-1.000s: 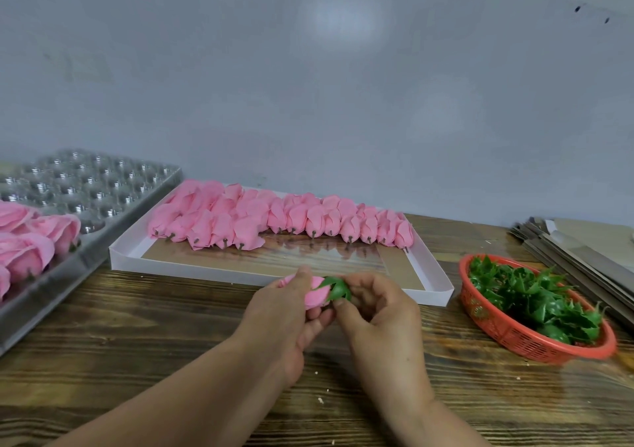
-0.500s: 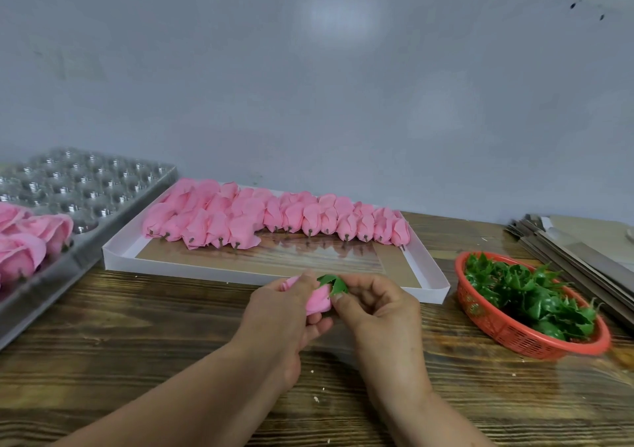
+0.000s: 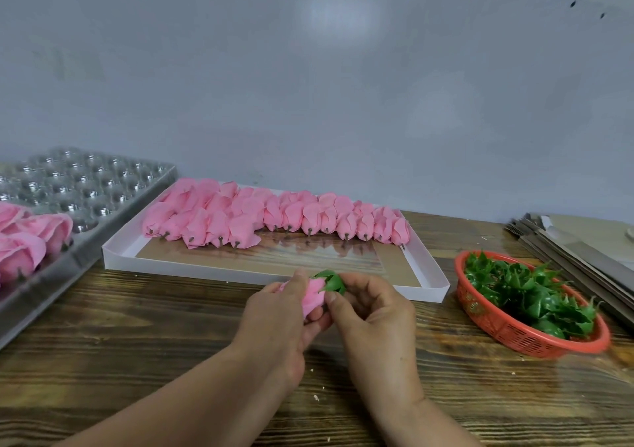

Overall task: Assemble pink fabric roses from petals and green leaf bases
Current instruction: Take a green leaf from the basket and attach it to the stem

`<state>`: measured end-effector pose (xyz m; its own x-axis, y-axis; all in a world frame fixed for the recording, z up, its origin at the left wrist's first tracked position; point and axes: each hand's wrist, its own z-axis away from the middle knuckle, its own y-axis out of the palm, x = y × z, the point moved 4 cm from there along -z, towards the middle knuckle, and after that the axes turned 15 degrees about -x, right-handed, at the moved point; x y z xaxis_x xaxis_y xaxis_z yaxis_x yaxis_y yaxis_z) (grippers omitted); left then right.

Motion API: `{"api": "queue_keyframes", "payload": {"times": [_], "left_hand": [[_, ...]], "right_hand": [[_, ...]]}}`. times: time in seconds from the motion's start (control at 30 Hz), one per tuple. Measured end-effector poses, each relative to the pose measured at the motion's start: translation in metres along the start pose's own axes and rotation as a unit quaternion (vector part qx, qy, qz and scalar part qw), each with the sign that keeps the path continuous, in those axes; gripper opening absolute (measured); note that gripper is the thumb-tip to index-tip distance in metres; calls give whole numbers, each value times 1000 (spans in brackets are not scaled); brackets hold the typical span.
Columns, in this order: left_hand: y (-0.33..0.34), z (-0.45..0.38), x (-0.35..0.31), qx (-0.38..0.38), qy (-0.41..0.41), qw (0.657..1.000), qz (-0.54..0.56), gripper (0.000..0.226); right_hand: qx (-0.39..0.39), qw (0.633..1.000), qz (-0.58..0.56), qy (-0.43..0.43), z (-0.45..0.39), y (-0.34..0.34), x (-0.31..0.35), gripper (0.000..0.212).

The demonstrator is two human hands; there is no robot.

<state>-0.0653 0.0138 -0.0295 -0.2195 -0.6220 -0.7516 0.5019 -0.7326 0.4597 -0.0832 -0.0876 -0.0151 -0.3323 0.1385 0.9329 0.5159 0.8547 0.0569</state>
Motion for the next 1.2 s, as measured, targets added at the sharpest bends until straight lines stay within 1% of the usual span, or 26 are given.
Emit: {"api": "queue_keyframes", "payload": {"times": [0.17,0.27,0.47,0.6,0.73,0.93,1.07,1.13,1.2], "left_hand": [[-1,-4,1,13,-5,1000,-3,19],[-3,-5,0,4,-1,1000,2,18],[1,-2,0,8,19,1000,-13,16],[-1,-3,-1,-13,26,999,-31,16],[-2,-4,-2,-16,23,999,-43,15],[-2,-6,0,-17,22,998,-51,15],[-2,-5,0,-15,10,999,-49,14],[-2,-5,1,-14,0,999,-42,16],[-2,-4,2,-10,-21,1000,-20,17]], "right_hand": [[21,999,18,-45,2,0,7,41],[29,998,26,-45,3,0,8,42],[3,999,-15,48,-6,-4,5,26],[7,991,-57,123,-7,-4,0,16],[13,976,-92,197,-7,-3,-4,24],[25,967,-107,231,-8,-3,-5,27],[23,970,-109,216,-6,-2,-7,22],[22,984,-74,158,-5,-1,-6,20],[23,997,-8,71,-4,-1,-3,28]]}}
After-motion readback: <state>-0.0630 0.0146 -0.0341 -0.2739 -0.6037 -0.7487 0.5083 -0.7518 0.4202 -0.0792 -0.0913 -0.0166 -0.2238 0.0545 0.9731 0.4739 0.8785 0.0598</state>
